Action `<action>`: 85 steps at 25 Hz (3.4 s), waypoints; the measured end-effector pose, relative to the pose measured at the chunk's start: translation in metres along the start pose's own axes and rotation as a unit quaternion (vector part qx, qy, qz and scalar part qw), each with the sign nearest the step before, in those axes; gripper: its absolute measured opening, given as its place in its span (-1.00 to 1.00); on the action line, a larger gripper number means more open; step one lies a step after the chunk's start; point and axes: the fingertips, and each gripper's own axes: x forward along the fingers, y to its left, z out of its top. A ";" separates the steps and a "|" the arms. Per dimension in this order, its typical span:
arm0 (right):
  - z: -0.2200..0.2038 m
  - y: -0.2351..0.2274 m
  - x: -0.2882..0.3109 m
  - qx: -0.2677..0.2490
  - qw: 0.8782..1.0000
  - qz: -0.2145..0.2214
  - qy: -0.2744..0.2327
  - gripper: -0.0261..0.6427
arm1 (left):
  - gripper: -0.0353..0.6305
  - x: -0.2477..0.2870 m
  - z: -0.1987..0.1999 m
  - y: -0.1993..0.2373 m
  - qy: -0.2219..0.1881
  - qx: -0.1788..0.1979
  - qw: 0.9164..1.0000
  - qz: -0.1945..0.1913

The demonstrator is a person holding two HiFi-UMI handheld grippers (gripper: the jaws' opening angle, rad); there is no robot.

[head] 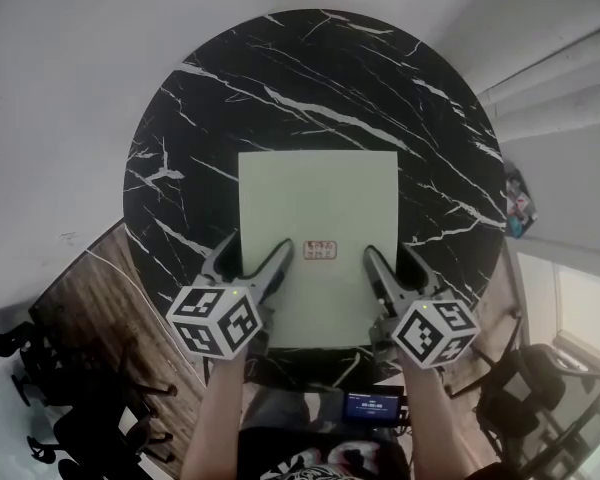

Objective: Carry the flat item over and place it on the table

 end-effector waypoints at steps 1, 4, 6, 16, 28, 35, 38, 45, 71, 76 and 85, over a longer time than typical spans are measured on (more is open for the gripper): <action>0.000 0.000 0.001 -0.001 1.000 0.000 0.002 -0.25 | 0.23 0.000 -0.001 0.000 0.001 -0.002 1.000 0.001; 0.000 -0.001 0.002 -0.002 1.000 0.000 0.001 -0.25 | 0.23 0.002 -0.001 0.001 0.003 -0.006 1.000 0.001; -0.001 -0.002 0.002 -0.001 1.000 -0.001 0.001 -0.25 | 0.23 0.002 -0.002 0.002 0.004 -0.009 1.000 -0.001; 0.001 -0.001 0.000 -0.022 1.000 -0.007 0.005 -0.25 | 0.23 -0.002 0.001 0.002 -0.009 0.003 1.000 0.007; 0.012 0.007 -0.020 -0.100 0.994 -0.043 -0.015 -0.29 | -0.13 -0.032 0.013 0.001 -0.048 0.068 0.995 0.047; 0.014 0.015 -0.039 -0.122 0.990 -0.064 -0.042 -0.84 | -0.82 -0.052 0.021 0.002 -0.073 0.090 0.991 0.060; 0.016 0.020 -0.046 -0.118 0.990 -0.064 -0.049 -0.85 | -0.84 -0.058 0.021 -0.006 -0.074 0.102 0.991 0.052; 0.025 0.037 -0.067 -0.129 0.987 -0.064 -0.065 -0.85 | -0.84 -0.079 0.031 -0.034 -0.083 0.167 0.982 0.030; 0.067 0.107 -0.146 -0.158 0.973 -0.072 -0.154 -0.85 | -0.85 -0.172 0.090 -0.079 -0.171 0.191 0.966 -0.022; 0.080 0.124 -0.150 -0.161 0.969 -0.063 -0.174 -0.85 | -0.85 -0.184 0.104 -0.096 -0.187 0.211 0.959 -0.028; 0.094 0.142 -0.150 -0.188 0.962 -0.054 -0.189 -0.85 | -0.85 -0.198 0.122 -0.104 -0.210 0.219 0.952 -0.028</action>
